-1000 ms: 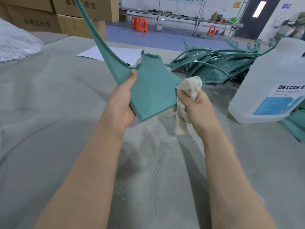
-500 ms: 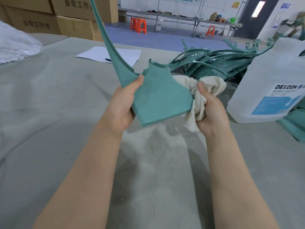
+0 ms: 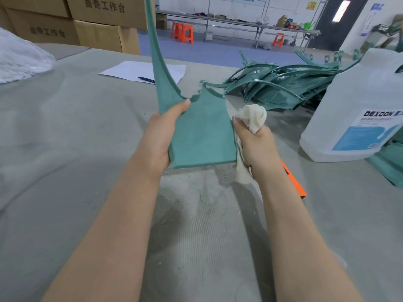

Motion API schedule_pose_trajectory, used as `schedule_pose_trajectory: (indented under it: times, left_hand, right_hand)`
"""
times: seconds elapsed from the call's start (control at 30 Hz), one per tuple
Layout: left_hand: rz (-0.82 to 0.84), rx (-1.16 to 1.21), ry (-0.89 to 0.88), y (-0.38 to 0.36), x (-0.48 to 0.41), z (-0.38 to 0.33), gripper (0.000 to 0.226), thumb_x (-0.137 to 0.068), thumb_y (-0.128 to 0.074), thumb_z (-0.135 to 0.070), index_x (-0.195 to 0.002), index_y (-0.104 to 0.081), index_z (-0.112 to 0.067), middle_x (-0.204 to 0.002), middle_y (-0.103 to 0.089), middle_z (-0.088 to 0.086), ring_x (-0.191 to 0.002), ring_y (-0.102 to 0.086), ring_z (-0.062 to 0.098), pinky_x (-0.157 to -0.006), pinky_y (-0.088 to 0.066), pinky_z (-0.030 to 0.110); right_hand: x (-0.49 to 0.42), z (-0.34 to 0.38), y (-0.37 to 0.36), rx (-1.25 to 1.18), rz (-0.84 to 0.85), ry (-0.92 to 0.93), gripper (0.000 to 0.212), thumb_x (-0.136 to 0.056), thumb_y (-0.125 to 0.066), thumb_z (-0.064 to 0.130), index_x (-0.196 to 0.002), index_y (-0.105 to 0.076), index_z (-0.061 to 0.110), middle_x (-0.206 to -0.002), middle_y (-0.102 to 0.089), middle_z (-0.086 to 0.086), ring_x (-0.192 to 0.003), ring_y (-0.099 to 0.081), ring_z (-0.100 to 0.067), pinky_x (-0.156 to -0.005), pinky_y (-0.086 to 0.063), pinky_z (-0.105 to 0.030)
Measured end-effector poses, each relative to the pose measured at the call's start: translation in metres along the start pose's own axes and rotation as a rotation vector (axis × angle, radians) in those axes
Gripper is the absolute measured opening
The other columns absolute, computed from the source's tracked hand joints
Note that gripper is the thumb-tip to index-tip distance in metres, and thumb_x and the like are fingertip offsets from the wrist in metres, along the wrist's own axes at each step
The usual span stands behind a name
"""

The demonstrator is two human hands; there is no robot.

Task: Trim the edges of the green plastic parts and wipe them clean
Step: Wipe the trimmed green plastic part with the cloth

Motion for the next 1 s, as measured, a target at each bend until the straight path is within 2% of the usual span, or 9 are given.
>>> schedule_pose_trajectory:
  times: [0.1,0.17,0.3,0.37,0.47,0.57,0.67,0.9,1.0]
  left_hand:
    - [-0.060,-0.002,-0.006,0.012,-0.002,-0.003,0.022,-0.087,-0.065,-0.026,-0.105,-0.070,-0.013,-0.095,-0.076,0.004,-0.084,-0.073,0.020,-0.065,-0.058,0.030]
    - [-0.077,-0.011,0.001,0.015,-0.002,-0.002,0.023,-0.086,-0.066,-0.026,-0.104,-0.070,-0.014,-0.092,-0.076,0.003,-0.082,-0.074,0.019,-0.061,-0.057,0.028]
    - [0.000,0.035,0.011,0.004,-0.002,-0.002,0.017,-0.093,-0.057,-0.026,-0.091,-0.073,-0.020,-0.090,-0.076,0.002,-0.080,-0.073,0.017,-0.060,-0.057,0.027]
    - [0.076,0.094,0.028,-0.005,-0.002,-0.001,0.023,-0.098,-0.050,-0.028,-0.092,-0.072,-0.021,-0.097,-0.075,0.003,-0.087,-0.073,0.019,-0.067,-0.059,0.031]
    - [0.106,0.082,0.056,-0.004,-0.001,-0.003,0.025,-0.099,-0.049,-0.029,-0.092,-0.071,-0.019,-0.092,-0.076,0.004,-0.082,-0.073,0.018,-0.064,-0.059,0.030]
    - [0.114,0.005,0.112,0.001,-0.001,0.000,0.022,-0.094,-0.055,-0.030,-0.087,-0.073,-0.019,-0.086,-0.076,0.004,-0.073,-0.073,0.019,-0.056,-0.058,0.029]
    - [0.154,-0.078,0.220,-0.005,0.003,0.012,0.025,-0.091,-0.057,-0.033,-0.085,-0.073,-0.015,-0.083,-0.075,0.006,-0.067,-0.072,0.021,-0.055,-0.058,0.029]
    - [0.122,-0.151,0.224,-0.004,-0.001,0.020,0.034,-0.092,-0.054,-0.041,-0.096,-0.072,-0.012,-0.090,-0.075,0.008,-0.076,-0.072,0.023,-0.072,-0.057,0.032]
    - [0.156,-0.147,0.253,-0.009,0.001,0.024,0.041,-0.094,-0.050,-0.045,-0.103,-0.071,-0.011,-0.096,-0.074,0.009,-0.081,-0.071,0.024,-0.078,-0.059,0.034]
  right_hand:
    - [0.004,-0.001,-0.014,-0.088,0.223,-0.053,0.008,-0.094,-0.063,0.016,-0.092,-0.070,0.020,-0.107,-0.071,-0.019,-0.097,-0.061,-0.021,-0.100,-0.047,-0.046]
    - [0.004,-0.002,-0.014,-0.025,0.251,-0.055,0.009,-0.095,-0.061,0.017,-0.095,-0.070,0.017,-0.114,-0.067,-0.024,-0.109,-0.063,-0.031,-0.105,-0.042,-0.052]
    - [-0.001,-0.006,-0.010,0.219,0.114,-0.020,0.048,-0.096,-0.058,0.033,-0.108,-0.055,-0.013,-0.116,-0.055,-0.035,-0.104,-0.064,-0.039,-0.091,-0.050,-0.047]
    - [0.000,-0.005,-0.009,0.220,0.057,-0.007,0.042,-0.095,-0.059,0.035,-0.098,-0.062,-0.007,-0.102,-0.066,-0.026,-0.080,-0.059,-0.017,-0.073,-0.047,-0.031]
    - [0.000,0.002,0.009,0.156,-0.108,0.013,0.035,-0.094,-0.060,0.035,-0.073,-0.063,0.007,-0.069,-0.066,0.000,-0.070,-0.054,-0.009,-0.066,-0.044,-0.026]
    - [-0.001,0.004,0.029,-0.251,-0.182,-0.058,0.027,-0.097,-0.057,0.035,-0.082,-0.067,0.016,-0.078,-0.069,0.002,-0.079,-0.065,-0.014,-0.076,-0.052,-0.031]
    - [0.004,0.013,0.006,-0.674,0.096,-0.118,0.023,-0.093,-0.057,0.031,-0.093,-0.066,0.010,-0.089,-0.069,-0.015,-0.090,-0.066,-0.027,-0.086,-0.052,-0.033]
    - [0.024,0.025,-0.031,0.060,0.413,0.051,0.029,-0.095,-0.050,-0.003,-0.105,-0.068,0.018,-0.084,-0.064,-0.004,-0.070,-0.054,-0.010,-0.061,-0.045,-0.015]
    - [0.018,0.025,-0.032,0.409,0.329,0.202,0.036,-0.091,-0.049,-0.008,-0.117,-0.055,0.016,-0.095,-0.059,0.009,-0.089,-0.055,-0.007,-0.074,-0.042,-0.014]
Point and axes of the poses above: each hand's wrist, its own x-axis away from the middle knuckle, its own y-axis out of the back of the hand, z = x × y, the point moved 8 cm from there along -x, towards the middle knuckle
